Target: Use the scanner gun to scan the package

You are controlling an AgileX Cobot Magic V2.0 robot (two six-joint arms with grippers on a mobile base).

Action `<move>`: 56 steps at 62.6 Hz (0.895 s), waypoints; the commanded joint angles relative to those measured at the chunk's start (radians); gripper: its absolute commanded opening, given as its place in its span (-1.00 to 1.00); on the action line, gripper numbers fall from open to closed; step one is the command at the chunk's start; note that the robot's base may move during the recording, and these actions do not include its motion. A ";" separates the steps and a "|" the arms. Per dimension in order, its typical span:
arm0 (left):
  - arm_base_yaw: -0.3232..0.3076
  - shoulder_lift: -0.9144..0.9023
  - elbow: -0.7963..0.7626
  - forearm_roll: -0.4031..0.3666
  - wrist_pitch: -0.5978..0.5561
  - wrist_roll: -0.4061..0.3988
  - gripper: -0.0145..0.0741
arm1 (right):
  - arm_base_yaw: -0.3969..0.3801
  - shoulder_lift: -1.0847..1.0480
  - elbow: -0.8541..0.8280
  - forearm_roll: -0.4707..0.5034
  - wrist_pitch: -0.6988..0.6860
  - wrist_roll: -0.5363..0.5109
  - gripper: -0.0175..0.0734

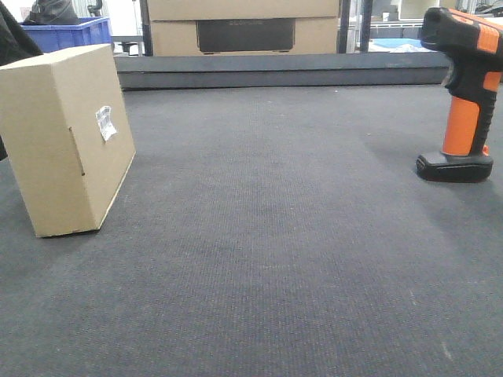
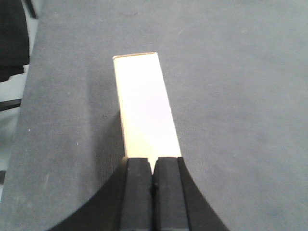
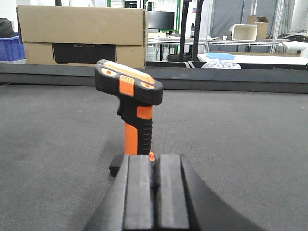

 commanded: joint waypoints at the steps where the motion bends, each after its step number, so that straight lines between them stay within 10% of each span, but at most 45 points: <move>1: -0.048 0.047 -0.044 0.097 0.008 -0.109 -0.92 | -0.005 -0.002 0.000 0.002 -0.017 0.001 -0.98; 17: -0.057 0.106 -0.047 0.075 0.013 -0.137 -0.80 | -0.005 -0.002 0.000 0.002 -0.017 0.001 -0.98; 39: -0.057 0.159 -0.044 0.067 0.003 -0.167 0.58 | -0.005 -0.002 0.000 0.002 -0.017 0.001 -0.98; 56: -0.057 0.243 -0.044 0.067 0.014 -0.225 0.66 | -0.005 -0.002 0.000 0.002 -0.017 0.001 -0.98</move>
